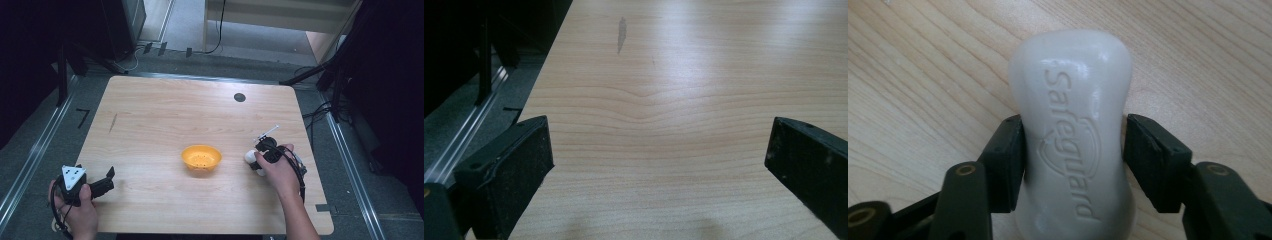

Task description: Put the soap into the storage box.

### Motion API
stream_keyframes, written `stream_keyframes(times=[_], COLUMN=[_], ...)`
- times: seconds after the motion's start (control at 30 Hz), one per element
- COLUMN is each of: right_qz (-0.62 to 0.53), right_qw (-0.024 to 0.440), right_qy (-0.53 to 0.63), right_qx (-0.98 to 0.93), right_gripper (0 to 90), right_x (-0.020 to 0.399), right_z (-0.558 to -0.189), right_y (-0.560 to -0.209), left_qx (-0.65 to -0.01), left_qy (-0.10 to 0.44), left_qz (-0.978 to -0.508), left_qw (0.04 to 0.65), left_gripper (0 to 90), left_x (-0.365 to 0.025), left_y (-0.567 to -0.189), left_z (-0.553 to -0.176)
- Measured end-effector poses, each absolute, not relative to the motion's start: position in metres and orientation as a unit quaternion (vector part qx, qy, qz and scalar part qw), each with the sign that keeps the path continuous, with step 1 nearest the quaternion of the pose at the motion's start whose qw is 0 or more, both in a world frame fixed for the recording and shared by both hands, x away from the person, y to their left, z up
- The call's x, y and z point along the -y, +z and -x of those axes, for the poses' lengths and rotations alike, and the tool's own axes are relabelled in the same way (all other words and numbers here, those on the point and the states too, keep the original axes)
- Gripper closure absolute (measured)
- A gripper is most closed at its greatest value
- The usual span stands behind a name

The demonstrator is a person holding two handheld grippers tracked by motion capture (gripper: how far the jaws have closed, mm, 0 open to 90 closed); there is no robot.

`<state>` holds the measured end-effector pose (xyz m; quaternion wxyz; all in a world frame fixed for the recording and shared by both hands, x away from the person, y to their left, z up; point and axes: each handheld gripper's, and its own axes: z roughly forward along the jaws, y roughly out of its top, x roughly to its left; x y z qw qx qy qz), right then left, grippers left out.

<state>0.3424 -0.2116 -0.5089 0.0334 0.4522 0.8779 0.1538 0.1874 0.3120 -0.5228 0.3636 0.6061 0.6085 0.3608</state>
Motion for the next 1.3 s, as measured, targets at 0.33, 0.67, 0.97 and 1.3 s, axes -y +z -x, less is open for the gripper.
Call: stream_keyframes(times=[0.33, 0.67, 0.97, 1.3], right_qz=[-0.440, -0.440, -0.433, -0.415], right_qw=[0.053, 0.050, 0.052, 0.051], right_qy=[0.141, 0.139, 0.143, 0.142], right_qx=[-0.885, -0.886, -0.889, -0.897], right_gripper=[49.4, 50.6, 50.9, 51.1], right_x=[0.2065, 0.2062, 0.2067, 0.2074], right_z=[-0.3394, -0.3406, -0.3400, -0.3386], right_y=[-0.5089, -0.5084, -0.5086, -0.5083], left_qx=[-0.608, -0.608, -0.608, -0.609], left_qy=[0.362, 0.361, 0.360, 0.359], left_qz=[-0.607, -0.606, -0.607, -0.607], left_qw=[0.363, 0.364, 0.363, 0.364], left_gripper=[0.0, 0.0, 0.0, 0.0], left_x=[-0.3117, -0.3119, -0.3117, -0.3120], left_y=[-0.5229, -0.5228, -0.5228, -0.5228], left_z=[-0.1875, -0.1873, -0.1876, -0.1877])
